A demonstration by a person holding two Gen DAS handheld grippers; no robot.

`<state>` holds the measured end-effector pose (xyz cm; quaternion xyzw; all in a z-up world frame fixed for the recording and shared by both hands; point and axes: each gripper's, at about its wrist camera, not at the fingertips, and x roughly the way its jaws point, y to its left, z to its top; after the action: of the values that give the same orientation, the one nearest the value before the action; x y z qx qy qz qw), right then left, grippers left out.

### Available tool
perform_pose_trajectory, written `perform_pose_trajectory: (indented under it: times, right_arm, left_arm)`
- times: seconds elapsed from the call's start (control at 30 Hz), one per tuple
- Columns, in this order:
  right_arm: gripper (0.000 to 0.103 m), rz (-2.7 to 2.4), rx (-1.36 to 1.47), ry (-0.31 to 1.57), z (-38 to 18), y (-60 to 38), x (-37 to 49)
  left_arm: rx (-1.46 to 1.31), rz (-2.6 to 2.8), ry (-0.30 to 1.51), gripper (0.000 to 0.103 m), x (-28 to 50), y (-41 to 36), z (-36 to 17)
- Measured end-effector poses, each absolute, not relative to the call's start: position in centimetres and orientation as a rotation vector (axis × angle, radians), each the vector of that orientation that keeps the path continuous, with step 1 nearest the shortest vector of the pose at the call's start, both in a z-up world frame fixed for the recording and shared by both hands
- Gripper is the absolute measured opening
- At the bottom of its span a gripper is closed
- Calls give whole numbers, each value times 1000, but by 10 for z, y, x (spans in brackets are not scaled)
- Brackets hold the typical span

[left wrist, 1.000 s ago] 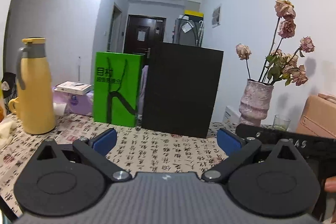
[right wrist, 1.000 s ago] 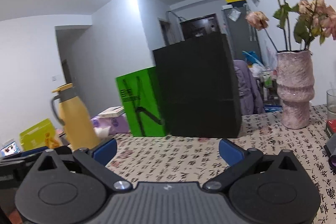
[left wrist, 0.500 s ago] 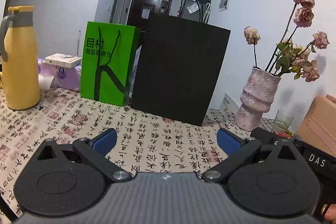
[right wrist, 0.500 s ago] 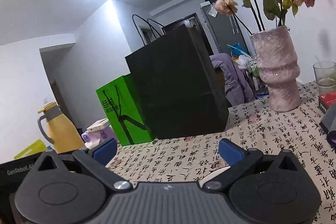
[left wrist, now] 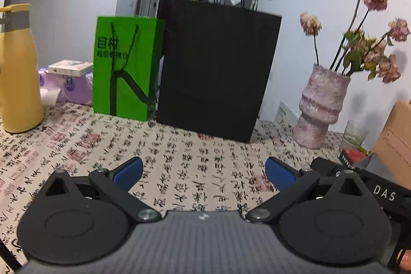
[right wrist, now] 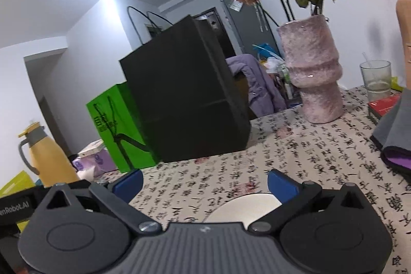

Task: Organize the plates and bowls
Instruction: 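Position both open tools at the rim of the other white bowl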

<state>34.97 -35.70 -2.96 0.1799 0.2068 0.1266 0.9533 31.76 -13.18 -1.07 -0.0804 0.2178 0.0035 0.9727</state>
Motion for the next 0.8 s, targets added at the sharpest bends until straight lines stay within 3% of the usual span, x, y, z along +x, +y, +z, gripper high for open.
perform_pose_trajectory:
  times: [0.8]
  right_arm:
    - [103,36,401,806,-73,-404,387]
  left_arm:
    - [-77,46,729,103,399,-209,-55]
